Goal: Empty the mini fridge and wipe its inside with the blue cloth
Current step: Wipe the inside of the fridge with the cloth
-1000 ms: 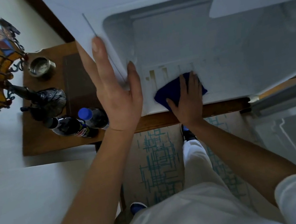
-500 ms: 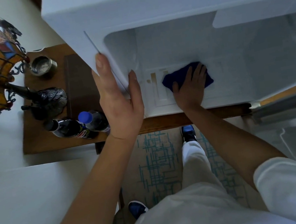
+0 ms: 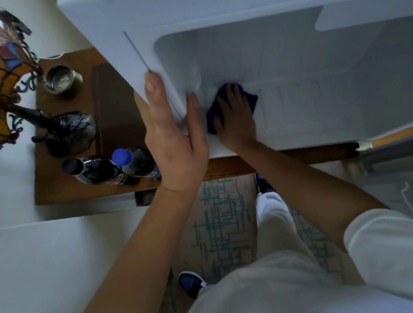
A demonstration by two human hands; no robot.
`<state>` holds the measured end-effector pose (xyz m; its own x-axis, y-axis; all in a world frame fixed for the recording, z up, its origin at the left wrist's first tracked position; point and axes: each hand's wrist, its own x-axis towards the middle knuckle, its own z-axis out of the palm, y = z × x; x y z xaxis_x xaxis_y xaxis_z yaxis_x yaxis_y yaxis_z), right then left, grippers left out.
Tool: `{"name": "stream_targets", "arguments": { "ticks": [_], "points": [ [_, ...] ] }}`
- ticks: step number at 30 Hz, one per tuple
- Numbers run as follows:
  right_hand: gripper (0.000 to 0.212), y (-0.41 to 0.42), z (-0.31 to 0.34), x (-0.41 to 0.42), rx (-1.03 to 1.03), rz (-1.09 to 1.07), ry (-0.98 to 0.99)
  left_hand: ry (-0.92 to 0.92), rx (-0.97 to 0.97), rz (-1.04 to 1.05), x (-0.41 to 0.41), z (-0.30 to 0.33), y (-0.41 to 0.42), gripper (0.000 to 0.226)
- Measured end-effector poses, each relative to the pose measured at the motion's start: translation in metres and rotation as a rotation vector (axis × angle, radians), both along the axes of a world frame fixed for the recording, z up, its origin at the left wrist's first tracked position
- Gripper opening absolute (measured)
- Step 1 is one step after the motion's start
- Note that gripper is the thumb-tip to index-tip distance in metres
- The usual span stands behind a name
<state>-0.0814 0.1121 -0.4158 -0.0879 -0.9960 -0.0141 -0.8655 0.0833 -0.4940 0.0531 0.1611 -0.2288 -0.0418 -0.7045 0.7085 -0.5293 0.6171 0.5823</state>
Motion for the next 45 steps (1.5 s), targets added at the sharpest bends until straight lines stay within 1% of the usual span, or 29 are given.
{"name": "stream_targets", "arguments": {
  "ticks": [3, 5, 7, 11, 15, 21, 26, 28, 31, 34, 37, 40, 42, 45],
  "points": [
    [0.056, 0.016, 0.001, -0.010, -0.012, 0.102, -0.049, 0.025, 0.021, -0.023, 0.000, 0.000, 0.001, 0.110],
    [0.057, 0.037, -0.003, -0.019, -0.035, 0.119, -0.056, 0.031, 0.018, -0.041, 0.000, 0.000, 0.000, 0.107],
    [0.058, 0.063, -0.008, -0.032, -0.035, 0.048, -0.045, 0.031, 0.014, -0.072, 0.001, 0.001, 0.000, 0.104],
    [0.058, 0.090, -0.015, -0.065, -0.064, -0.098, 0.051, 0.030, 0.015, -0.100, 0.002, 0.000, -0.002, 0.107],
    [0.063, 0.070, -0.011, -0.075, -0.006, -0.182, 0.077, 0.032, 0.013, -0.115, 0.002, 0.001, -0.001, 0.109],
    [0.068, 0.020, -0.003, -0.050, 0.045, -0.245, 0.076, 0.010, -0.001, -0.115, 0.002, 0.004, -0.001, 0.108],
    [0.061, 0.005, -0.003, -0.018, 0.006, -0.109, 0.071, -0.010, 0.018, -0.100, 0.001, 0.001, -0.001, 0.113],
    [0.057, 0.001, -0.002, -0.006, -0.001, -0.082, 0.049, -0.031, 0.038, -0.087, 0.002, -0.002, -0.001, 0.110],
    [0.050, -0.004, -0.002, 0.006, -0.033, 0.016, 0.015, -0.034, 0.091, -0.054, 0.003, -0.001, -0.001, 0.103],
    [0.048, -0.006, 0.001, 0.007, 0.002, 0.070, 0.002, -0.039, 0.097, -0.045, 0.002, 0.000, 0.001, 0.104],
    [0.049, 0.012, 0.001, 0.001, -0.017, 0.128, -0.010, -0.034, 0.125, -0.036, 0.001, 0.000, 0.001, 0.102],
    [0.049, 0.047, 0.000, -0.003, -0.040, 0.178, -0.026, -0.041, 0.111, -0.046, 0.001, -0.002, 0.002, 0.101],
    [0.049, 0.065, -0.001, -0.006, -0.036, 0.183, 0.009, -0.049, 0.088, -0.070, 0.003, -0.002, 0.001, 0.102],
    [0.057, 0.078, -0.003, -0.027, 0.021, 0.048, 0.092, -0.061, 0.063, -0.079, 0.003, -0.001, -0.001, 0.104]
  ]
}}
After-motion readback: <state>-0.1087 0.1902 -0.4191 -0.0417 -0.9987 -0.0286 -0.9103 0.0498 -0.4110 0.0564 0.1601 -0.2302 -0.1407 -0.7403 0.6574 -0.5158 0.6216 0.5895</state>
